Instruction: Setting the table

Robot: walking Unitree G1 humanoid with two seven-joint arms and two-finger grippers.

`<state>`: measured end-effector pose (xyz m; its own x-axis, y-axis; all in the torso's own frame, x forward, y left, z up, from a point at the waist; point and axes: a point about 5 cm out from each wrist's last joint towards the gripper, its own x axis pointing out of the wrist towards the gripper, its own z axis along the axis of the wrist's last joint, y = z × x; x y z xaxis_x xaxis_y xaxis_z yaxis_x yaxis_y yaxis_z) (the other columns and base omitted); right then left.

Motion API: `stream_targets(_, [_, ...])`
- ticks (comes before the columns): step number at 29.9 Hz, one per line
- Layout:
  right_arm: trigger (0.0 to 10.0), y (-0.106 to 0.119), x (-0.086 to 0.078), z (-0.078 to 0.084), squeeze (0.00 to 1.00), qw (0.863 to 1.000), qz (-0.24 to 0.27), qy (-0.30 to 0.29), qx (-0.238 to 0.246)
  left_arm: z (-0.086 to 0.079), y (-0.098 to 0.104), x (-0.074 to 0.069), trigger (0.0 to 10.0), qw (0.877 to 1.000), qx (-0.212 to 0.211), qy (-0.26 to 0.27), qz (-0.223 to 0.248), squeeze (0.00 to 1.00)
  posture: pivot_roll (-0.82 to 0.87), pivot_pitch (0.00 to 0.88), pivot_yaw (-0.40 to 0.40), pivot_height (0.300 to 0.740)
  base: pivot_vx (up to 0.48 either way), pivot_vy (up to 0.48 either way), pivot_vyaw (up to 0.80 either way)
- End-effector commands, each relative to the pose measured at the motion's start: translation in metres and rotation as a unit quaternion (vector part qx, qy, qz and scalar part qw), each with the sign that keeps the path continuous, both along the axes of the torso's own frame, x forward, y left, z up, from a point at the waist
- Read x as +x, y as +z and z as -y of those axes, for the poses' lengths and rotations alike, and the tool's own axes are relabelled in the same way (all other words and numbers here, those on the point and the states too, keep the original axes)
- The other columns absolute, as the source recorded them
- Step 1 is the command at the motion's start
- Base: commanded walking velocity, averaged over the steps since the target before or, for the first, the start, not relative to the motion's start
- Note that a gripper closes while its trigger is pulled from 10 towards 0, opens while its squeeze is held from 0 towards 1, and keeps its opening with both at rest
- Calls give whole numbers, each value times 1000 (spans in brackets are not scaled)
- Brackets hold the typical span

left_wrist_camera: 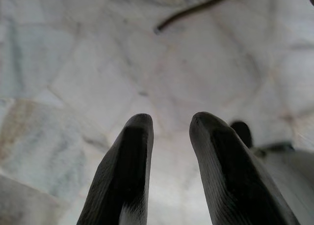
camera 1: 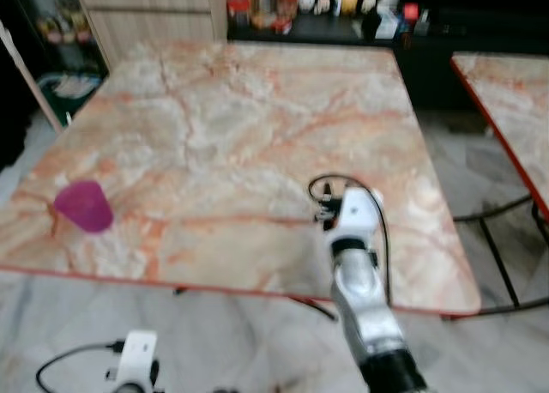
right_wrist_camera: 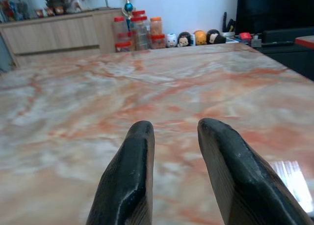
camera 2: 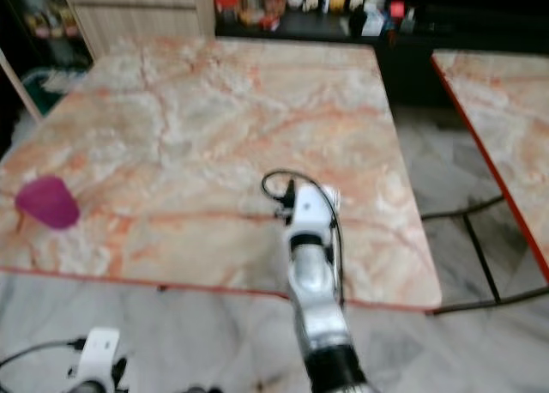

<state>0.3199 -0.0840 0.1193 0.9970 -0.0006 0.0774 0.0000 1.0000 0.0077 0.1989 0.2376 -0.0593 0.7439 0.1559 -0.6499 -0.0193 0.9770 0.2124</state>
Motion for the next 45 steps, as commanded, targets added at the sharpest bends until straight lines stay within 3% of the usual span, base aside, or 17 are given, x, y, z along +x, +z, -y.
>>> stream_targets(1, [10000, -2, -1, 9, 0, 1000, -6, -15, 7, 5, -5, -5, 10000, 1000, -4, -6, -13, 0, 29, 140, 24, 740, 0, 0, 0])
stream_targets(17, [10000, -2, 2, 24, 0, 999, 0, -33, -1, 10, -2, 1, 10000, 1000, -5, -19, -2, 0, 27, 141, 28, 740, 0, 0, -174])
stream_targets(24, [10000, -11, 2, 61, 0, 995, -22, -91, -32, 12, -2, 1, 10000, 1000, -6, -22, -3, 0, 20, 144, 29, 740, 0, 0, 0])
stream_targets(36, [10000, -10, 10, 81, 0, 994, -35, -72, -72, 14, -2, 2, 10000, 1000, -8, -24, -3, 0, 24, 141, 25, 740, 0, 0, 0])
stream_targets(39, [10000, -8, 14, 95, 0, 993, -37, -78, -79, 14, -2, 3, 10000, 1000, -9, -22, -1, 0, 21, 144, 23, 740, 0, 0, 0])
stream_targets(45, [10000, -3, 20, 95, 0, 994, -34, -64, -83, 16, -2, 4, 10000, 1000, -5, -29, -2, 0, 18, 141, 21, 740, 0, 0, 0])
